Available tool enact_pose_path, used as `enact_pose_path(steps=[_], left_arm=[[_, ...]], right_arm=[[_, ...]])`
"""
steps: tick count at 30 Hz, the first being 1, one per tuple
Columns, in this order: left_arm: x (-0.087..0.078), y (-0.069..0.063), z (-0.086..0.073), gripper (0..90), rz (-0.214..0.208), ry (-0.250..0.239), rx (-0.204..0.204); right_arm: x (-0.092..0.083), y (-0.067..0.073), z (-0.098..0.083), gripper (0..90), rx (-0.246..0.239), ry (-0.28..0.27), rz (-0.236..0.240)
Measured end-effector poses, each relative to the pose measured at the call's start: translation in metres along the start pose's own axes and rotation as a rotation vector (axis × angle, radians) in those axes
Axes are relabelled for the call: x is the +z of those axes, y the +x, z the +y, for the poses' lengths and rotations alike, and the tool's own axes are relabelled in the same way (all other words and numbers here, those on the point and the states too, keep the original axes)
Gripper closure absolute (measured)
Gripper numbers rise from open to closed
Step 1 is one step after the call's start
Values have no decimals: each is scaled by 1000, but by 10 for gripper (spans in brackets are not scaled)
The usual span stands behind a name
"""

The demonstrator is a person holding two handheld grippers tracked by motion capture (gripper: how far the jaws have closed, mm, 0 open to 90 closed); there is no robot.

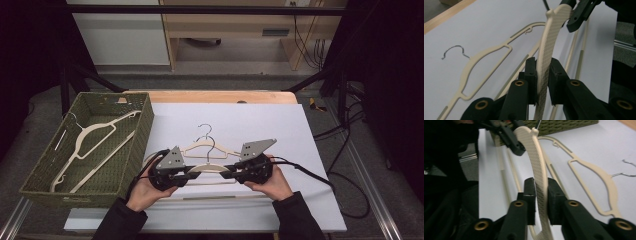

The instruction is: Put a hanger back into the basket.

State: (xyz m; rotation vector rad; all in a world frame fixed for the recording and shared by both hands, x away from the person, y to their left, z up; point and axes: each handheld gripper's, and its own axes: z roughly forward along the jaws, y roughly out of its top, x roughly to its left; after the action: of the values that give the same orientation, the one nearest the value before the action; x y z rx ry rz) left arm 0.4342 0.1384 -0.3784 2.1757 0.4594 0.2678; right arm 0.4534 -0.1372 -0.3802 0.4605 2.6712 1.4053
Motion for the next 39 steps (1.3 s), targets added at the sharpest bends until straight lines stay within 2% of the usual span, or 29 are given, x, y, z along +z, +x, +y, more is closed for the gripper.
enact_pose_path(steps=[3,8,12,15,19,24,26,30,33,39], left_arm=[[-1,-4,0,804,7,-2,-11],[0,-9,1,829,-15,-1,-40],[1,-13,2,848,-29,-20,-56],[3,-18,3,858,-21,-22,-44],[1,-21,4,860,3,-35,-55],[-9,-18,6,860,34,-56,-76],[-13,-17,8,859,49,-70,-88],[-19,-14,11,859,75,-74,-102],[-23,-13,16,859,96,-77,-105],[-39,-12,31,859,123,-97,-98]], right_arm=[[2,0,-1,710,1,-2,-27],[2,-1,-1,663,1,-18,-65],[2,0,-1,609,3,-37,-94],[2,0,-1,563,0,-53,-111],[-2,2,-1,485,-2,-83,-134],[-16,5,-2,351,3,-132,-207],[-24,6,-5,315,26,-175,-227],[-38,4,-16,243,67,-222,-276],[-47,2,-24,176,99,-238,-320],[-58,-2,-40,128,153,-252,-382]])
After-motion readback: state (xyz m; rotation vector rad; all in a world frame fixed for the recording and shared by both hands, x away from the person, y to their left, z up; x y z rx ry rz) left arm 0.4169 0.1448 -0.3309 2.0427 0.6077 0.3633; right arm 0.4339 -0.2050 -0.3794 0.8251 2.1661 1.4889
